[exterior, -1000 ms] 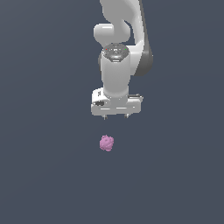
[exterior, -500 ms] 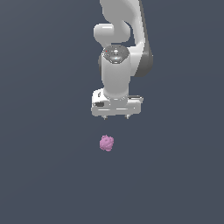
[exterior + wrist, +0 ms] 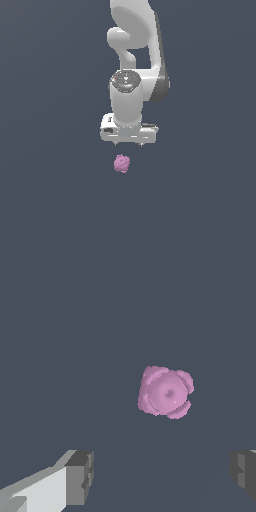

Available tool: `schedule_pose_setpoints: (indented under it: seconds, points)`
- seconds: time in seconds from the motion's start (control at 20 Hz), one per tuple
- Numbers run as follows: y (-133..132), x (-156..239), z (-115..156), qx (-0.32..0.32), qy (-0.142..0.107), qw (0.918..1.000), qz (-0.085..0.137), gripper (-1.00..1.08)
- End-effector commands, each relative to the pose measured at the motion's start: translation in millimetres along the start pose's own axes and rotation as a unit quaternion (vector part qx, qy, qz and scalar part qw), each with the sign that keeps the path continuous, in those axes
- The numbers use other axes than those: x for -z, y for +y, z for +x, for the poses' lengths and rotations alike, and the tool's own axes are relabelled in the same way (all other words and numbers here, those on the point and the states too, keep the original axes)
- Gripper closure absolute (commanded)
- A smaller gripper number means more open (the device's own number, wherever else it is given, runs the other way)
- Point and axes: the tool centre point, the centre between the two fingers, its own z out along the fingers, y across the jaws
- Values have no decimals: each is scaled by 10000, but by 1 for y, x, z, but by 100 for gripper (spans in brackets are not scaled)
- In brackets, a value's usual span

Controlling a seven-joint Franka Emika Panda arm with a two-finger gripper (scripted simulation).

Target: Pick up the object and move it to a goal position.

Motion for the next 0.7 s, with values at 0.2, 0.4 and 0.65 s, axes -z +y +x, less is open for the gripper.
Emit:
schedule_pose_setpoints:
  seconds: [0.2, 0.4, 0.65]
  points:
    - [17, -37, 22, -594, 10, 9982, -63, -92]
    - [24, -52, 30, -833, 17, 9965, -95, -92]
    - [28, -62, 35, -980, 23, 9951, -117, -92]
